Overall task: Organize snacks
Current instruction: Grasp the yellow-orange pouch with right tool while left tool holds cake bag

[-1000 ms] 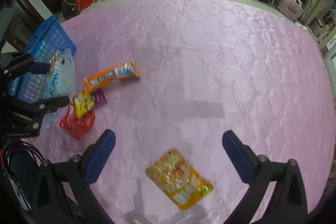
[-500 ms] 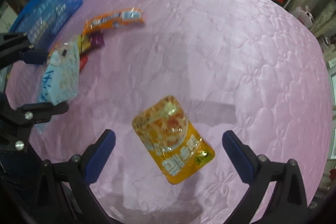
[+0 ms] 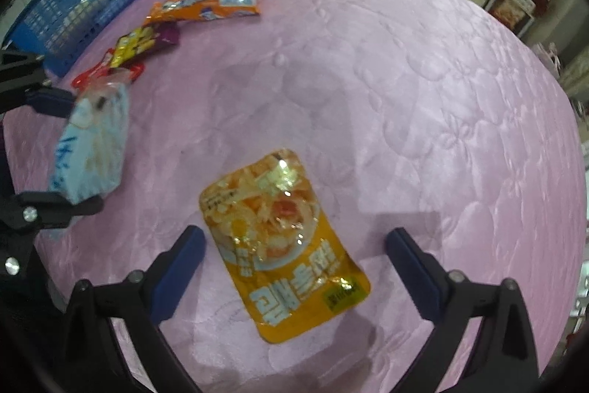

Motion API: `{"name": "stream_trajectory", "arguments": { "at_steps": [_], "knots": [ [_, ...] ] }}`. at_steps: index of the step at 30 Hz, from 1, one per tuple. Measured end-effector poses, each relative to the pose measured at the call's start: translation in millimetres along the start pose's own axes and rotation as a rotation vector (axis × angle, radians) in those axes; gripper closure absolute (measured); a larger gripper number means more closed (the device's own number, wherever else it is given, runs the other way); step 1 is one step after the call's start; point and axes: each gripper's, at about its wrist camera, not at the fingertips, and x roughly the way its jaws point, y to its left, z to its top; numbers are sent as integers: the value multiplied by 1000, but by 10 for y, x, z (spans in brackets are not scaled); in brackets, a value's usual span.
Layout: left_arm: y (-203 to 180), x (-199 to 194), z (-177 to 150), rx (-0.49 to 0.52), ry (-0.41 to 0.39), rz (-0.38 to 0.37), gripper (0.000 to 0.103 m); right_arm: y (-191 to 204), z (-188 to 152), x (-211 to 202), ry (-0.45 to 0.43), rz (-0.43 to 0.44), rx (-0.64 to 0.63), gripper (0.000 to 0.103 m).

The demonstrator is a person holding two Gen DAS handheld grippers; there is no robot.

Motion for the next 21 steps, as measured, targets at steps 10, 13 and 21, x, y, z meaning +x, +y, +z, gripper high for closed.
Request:
{"name": "stream_trajectory", "arguments": {
  "at_steps": [10, 13, 21],
  "knots": [
    [-11, -61, -36, -9, -18, -5, 43, 172, 64, -140, 10, 27, -56, 63],
    [-7, -53, -22, 1, -17, 1, 43, 133, 65, -180, 4, 22, -41, 74],
    [91, -241, -82, -43, -50, -5, 43, 226, 44, -273, 22, 8, -40, 77]
  ]
}}
